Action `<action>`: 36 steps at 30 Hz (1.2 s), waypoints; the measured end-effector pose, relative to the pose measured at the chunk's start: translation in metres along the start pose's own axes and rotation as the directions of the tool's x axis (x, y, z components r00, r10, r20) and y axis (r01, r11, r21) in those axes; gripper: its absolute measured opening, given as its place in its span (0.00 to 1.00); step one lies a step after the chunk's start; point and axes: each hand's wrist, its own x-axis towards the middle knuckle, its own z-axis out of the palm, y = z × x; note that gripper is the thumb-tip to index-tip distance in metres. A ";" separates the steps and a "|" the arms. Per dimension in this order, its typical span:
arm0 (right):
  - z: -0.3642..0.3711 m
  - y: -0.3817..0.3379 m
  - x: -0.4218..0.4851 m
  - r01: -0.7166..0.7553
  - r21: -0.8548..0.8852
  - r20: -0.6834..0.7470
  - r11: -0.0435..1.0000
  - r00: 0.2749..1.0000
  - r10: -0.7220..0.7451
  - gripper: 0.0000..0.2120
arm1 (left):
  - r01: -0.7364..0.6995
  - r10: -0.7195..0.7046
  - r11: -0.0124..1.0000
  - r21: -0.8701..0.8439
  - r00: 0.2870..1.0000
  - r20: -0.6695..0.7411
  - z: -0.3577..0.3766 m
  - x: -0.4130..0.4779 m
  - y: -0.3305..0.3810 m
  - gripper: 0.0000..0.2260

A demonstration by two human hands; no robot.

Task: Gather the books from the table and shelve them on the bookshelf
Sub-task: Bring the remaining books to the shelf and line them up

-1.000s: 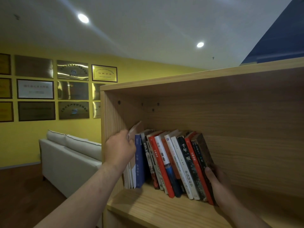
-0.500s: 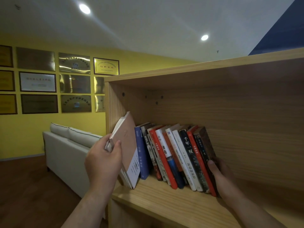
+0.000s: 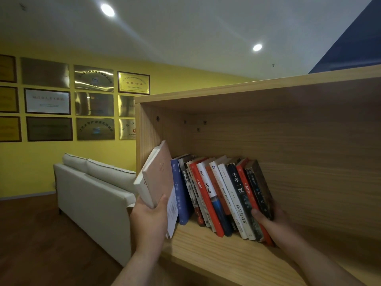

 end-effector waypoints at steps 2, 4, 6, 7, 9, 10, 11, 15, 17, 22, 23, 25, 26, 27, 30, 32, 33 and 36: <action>0.002 -0.002 0.000 -0.026 0.022 0.014 0.999 1.000 0.026 0.50 | -0.056 0.057 0.997 0.050 0.998 -0.037 -0.007 0.005 0.005 0.14; 0.006 -0.004 0.000 -0.047 0.063 0.037 0.997 0.998 0.045 0.46 | -0.106 0.111 0.991 0.078 0.992 -0.058 -0.016 0.011 0.011 0.12; 0.012 -0.008 0.001 -0.060 0.103 0.060 0.993 0.997 0.054 0.45 | -0.132 0.140 0.985 0.114 0.988 -0.061 -0.023 0.013 0.015 0.11; 0.016 -0.011 0.001 -0.066 0.128 0.065 0.990 0.996 0.058 0.46 | -0.136 0.145 0.983 0.124 0.987 -0.067 -0.027 0.014 0.015 0.11; 0.024 -0.016 0.001 -0.072 0.177 0.065 0.982 0.996 0.061 0.47 | -0.122 0.133 0.985 0.120 0.987 -0.088 -0.033 0.012 0.013 0.11; 0.029 -0.018 0.001 -0.073 0.200 0.067 0.977 0.996 0.061 0.46 | -0.106 0.117 0.988 0.109 0.988 -0.102 -0.035 0.011 0.010 0.11; 0.033 -0.020 0.001 -0.074 0.225 0.070 0.972 0.996 0.060 0.46 | -0.090 0.101 0.991 0.099 0.988 -0.120 -0.036 0.010 0.009 0.12; 0.052 -0.028 0.004 -0.057 0.293 0.086 0.955 0.996 0.033 0.48 | -0.006 0.013 0.998 0.065 0.994 -0.107 -0.043 0.004 0.012 0.14; 0.055 -0.027 0.005 -0.020 0.304 0.100 0.953 0.995 -0.011 0.46 | 0.001 0.002 1.000 0.028 0.993 -0.115 -0.048 0.002 0.014 0.14; 0.051 -0.027 0.001 0.081 0.270 0.056 0.959 0.993 -0.099 0.50 | -0.070 0.077 0.971 -0.228 0.997 0.021 -0.059 -0.005 0.031 0.07; 0.048 -0.029 -0.001 0.100 0.261 0.024 0.960 0.994 -0.110 0.52 | -0.038 0.067 0.957 -0.287 0.993 0.093 -0.058 -0.006 0.034 0.07; 0.043 -0.033 -0.004 0.125 0.249 -0.027 0.960 0.992 -0.122 0.56 | 0.040 0.048 0.918 -0.395 0.976 0.211 -0.051 -0.009 0.035 0.05; 0.041 -0.034 -0.005 0.120 0.278 -0.039 0.953 0.993 -0.114 0.56 | 0.082 0.037 0.897 -0.435 0.965 0.260 -0.047 -0.010 0.032 0.04; 0.040 -0.035 -0.007 0.111 0.327 -0.044 0.938 0.994 -0.103 0.55 | 0.124 0.026 0.879 -0.460 0.952 0.306 -0.043 -0.012 0.029 0.07; 0.042 -0.033 -0.008 0.077 0.477 0.019 0.876 0.995 -0.098 0.47 | 0.243 -0.026 0.856 -0.456 0.901 0.433 -0.033 -0.020 0.019 0.18; 0.040 -0.035 -0.012 0.092 0.524 0.017 0.847 0.993 -0.119 0.35 | 0.306 -0.051 0.846 -0.437 0.862 0.504 -0.027 -0.025 0.015 0.19; 0.037 -0.038 -0.013 0.116 0.530 -0.048 0.840 0.993 -0.107 0.29 | 0.334 -0.063 0.838 -0.431 0.844 0.533 -0.024 -0.028 0.014 0.20; 0.019 -0.055 -0.023 0.211 0.493 -0.232 0.844 0.967 -0.106 0.12 | 0.396 -0.085 0.823 -0.407 0.795 0.601 -0.015 -0.034 0.013 0.22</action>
